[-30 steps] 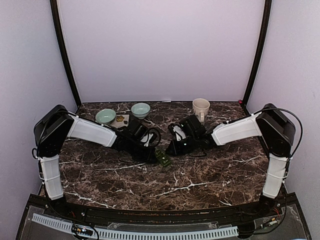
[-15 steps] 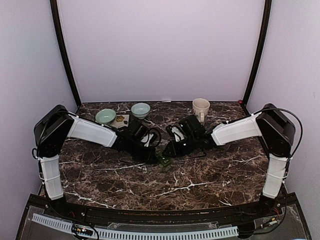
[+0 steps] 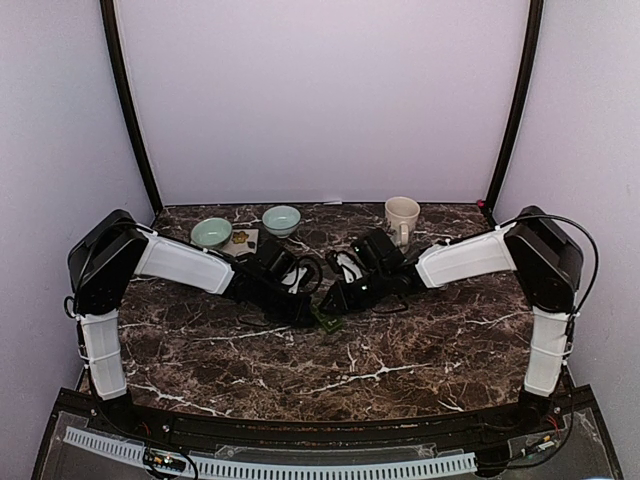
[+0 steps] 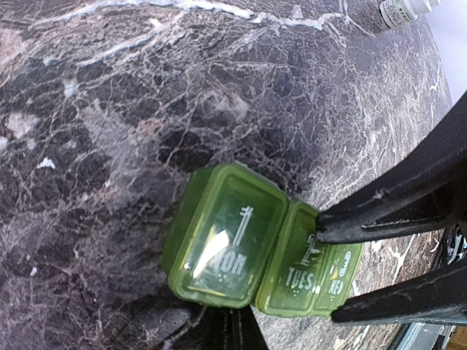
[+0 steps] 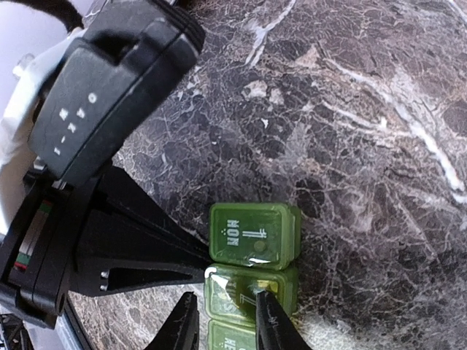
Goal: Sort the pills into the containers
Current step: Close the lid of the pill container on the pill container.
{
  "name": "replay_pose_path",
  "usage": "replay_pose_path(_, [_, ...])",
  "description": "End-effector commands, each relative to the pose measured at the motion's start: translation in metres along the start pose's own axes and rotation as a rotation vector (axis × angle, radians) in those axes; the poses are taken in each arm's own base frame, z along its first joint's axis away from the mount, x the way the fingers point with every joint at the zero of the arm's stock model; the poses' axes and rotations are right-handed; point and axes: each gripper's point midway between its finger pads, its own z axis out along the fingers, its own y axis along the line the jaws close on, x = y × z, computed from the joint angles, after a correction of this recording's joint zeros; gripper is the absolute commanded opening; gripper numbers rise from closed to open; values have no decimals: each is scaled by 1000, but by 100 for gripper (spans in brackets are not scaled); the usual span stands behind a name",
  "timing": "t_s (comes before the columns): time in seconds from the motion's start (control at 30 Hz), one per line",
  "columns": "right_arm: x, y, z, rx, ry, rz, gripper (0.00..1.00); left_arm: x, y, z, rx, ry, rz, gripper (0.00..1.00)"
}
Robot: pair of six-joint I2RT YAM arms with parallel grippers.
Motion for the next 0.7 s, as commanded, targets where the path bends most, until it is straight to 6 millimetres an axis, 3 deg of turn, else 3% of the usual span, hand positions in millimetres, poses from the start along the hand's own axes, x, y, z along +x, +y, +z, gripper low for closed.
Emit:
replay_pose_path(0.0, [-1, 0, 4, 35, 15, -39, 27, 0, -6, 2, 3, 8, 17, 0])
replay_pose_path(0.67, [-21, 6, -13, 90, -28, -97, 33, 3, -3, 4, -2, 14, 16, 0])
